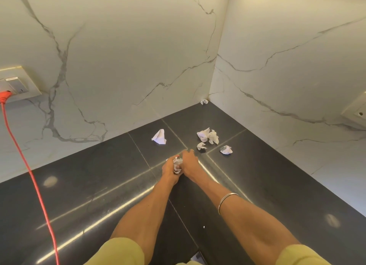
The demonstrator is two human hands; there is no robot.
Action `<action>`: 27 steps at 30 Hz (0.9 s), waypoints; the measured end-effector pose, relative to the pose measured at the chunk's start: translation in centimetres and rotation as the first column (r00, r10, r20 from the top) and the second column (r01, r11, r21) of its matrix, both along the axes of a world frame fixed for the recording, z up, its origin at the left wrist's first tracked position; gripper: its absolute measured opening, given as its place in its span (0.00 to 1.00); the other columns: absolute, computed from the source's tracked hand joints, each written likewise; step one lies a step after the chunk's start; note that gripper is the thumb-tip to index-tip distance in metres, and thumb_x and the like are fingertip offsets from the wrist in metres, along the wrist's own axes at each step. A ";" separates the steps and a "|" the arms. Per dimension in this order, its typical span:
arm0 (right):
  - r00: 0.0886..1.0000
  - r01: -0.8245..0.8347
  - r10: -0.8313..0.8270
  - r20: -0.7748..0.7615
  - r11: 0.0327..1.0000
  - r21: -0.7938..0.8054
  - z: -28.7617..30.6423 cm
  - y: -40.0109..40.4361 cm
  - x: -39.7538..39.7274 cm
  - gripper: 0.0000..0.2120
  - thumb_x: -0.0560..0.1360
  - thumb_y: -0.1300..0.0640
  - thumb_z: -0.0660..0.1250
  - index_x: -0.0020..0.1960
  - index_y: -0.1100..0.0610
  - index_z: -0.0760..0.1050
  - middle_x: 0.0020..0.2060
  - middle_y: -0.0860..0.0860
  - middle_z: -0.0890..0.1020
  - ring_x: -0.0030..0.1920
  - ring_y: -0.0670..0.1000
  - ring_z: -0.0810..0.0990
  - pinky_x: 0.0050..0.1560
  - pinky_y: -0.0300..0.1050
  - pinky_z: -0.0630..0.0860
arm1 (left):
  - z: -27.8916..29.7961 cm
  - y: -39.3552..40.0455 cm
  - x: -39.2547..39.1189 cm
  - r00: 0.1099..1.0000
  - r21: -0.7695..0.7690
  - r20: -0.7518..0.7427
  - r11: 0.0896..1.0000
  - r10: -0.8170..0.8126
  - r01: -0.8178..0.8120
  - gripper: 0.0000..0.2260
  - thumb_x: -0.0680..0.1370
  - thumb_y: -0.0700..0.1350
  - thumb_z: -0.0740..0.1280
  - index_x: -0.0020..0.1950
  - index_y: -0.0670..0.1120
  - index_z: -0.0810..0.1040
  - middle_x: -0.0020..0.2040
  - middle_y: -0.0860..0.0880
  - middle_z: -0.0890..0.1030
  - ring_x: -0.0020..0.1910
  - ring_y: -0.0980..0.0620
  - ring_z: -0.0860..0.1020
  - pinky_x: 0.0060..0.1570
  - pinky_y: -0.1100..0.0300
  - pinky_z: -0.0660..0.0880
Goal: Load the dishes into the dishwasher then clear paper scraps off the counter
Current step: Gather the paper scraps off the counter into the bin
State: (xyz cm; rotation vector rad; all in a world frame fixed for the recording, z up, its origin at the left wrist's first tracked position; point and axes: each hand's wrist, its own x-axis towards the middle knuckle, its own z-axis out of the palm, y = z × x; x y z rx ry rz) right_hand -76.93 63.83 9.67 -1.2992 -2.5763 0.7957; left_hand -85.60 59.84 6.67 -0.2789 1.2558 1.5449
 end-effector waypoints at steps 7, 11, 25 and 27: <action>0.999 0.037 -0.036 -0.018 0.999 0.032 0.7 0.9 0.9 0.05 0.72 0.60 0.67 0.46 0.55 0.80 0.40 0.52 0.84 0.41 0.53 0.83 0.42 0.48 0.81 | -0.1 1.4 0.4 0.992 0.005 0.016 0.992 -0.125 0.125 0.09 0.78 0.48 0.66 0.50 0.44 0.80 0.36 0.46 0.81 0.31 0.52 0.77 0.38 0.56 0.78; 0.999 -0.030 0.030 -0.027 1.000 -0.004 -0.3 1.9 0.6 0.07 0.76 0.55 0.67 0.46 0.51 0.85 0.39 0.50 0.84 0.42 0.51 0.82 0.43 0.44 0.79 | -1.4 1.9 0.2 0.993 -0.060 -0.042 0.992 -0.111 0.108 0.09 0.73 0.42 0.71 0.52 0.42 0.80 0.42 0.42 0.82 0.39 0.47 0.82 0.44 0.51 0.82; 0.986 0.169 -0.167 -0.027 0.981 0.092 -2.4 9.6 0.3 0.25 0.69 0.72 0.62 0.64 0.59 0.72 0.62 0.59 0.70 0.59 0.61 0.70 0.53 0.52 0.74 | -1.8 4.8 -2.8 0.983 0.133 0.153 0.984 0.101 -0.122 0.05 0.78 0.43 0.68 0.45 0.42 0.79 0.38 0.43 0.79 0.24 0.53 0.72 0.22 0.66 0.70; 0.990 0.126 -0.131 0.053 0.988 0.092 -3.2 10.4 0.4 0.17 0.69 0.72 0.61 0.57 0.62 0.73 0.56 0.61 0.73 0.54 0.63 0.73 0.46 0.50 0.71 | -2.1 5.1 -2.9 0.980 0.139 0.154 0.979 0.125 -0.147 0.05 0.78 0.43 0.69 0.45 0.42 0.80 0.40 0.43 0.81 0.25 0.53 0.74 0.23 0.64 0.72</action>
